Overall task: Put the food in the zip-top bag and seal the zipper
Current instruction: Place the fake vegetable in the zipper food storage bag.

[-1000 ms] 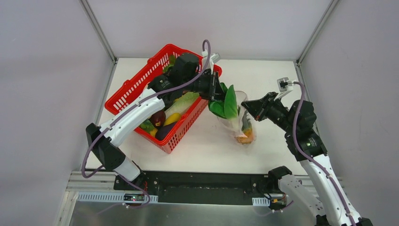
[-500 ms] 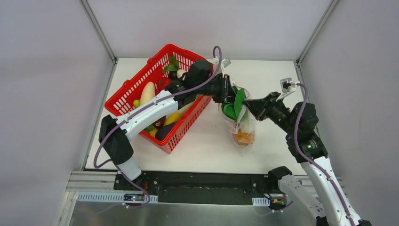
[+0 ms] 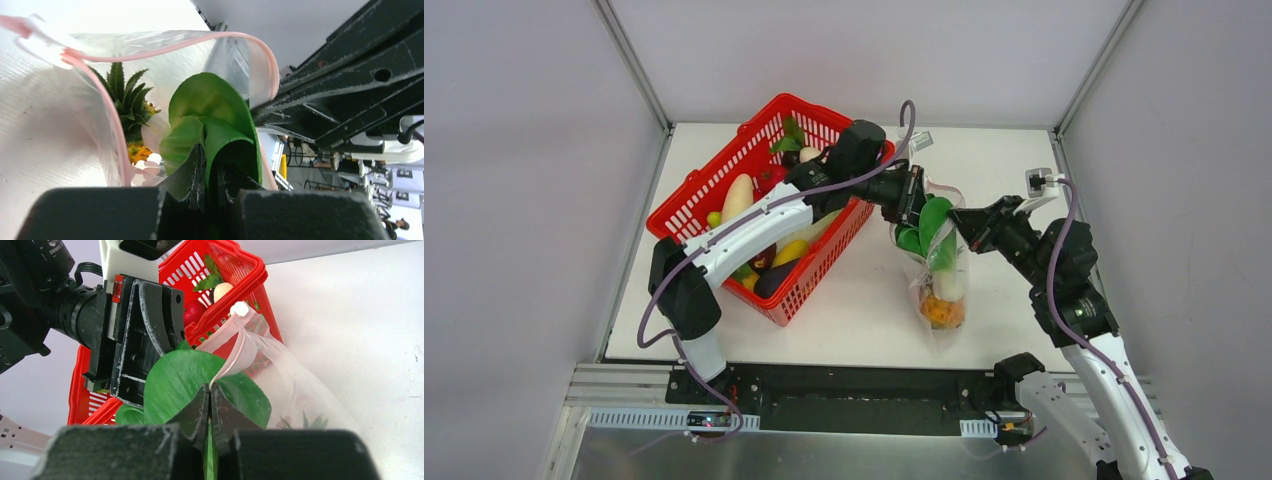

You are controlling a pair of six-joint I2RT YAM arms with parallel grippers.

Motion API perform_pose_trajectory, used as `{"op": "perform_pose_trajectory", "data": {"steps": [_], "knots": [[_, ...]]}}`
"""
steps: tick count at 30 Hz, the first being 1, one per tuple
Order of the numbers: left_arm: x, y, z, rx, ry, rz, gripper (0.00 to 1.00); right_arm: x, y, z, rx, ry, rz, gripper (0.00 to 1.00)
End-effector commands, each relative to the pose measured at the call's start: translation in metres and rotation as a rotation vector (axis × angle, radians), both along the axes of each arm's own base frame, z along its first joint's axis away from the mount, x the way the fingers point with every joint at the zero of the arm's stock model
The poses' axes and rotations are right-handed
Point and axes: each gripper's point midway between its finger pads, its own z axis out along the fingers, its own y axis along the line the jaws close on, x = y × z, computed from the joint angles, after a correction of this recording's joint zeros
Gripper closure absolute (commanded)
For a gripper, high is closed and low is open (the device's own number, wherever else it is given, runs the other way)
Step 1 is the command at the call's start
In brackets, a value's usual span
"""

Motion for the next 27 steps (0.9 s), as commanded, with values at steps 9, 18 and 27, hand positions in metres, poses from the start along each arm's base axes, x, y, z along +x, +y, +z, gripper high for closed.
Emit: {"op": "perform_pose_trajectory", "data": {"steps": [9,18,27], "knots": [[-0.023,0.023,0.04,-0.052,-0.094,-0.138,1.0,-0.004,0.004,0.024,0.007,-0.134,0.043,1.0],[-0.026,-0.005,0.001,-0.009,0.004,-0.146,1.0,-0.006,0.006,0.023,0.009,-0.145,0.055,1.0],[0.002,0.028,-0.029,0.262,-0.112,0.043,0.62,-0.007,-0.001,0.035,0.081,-0.192,0.009,1.0]]}}
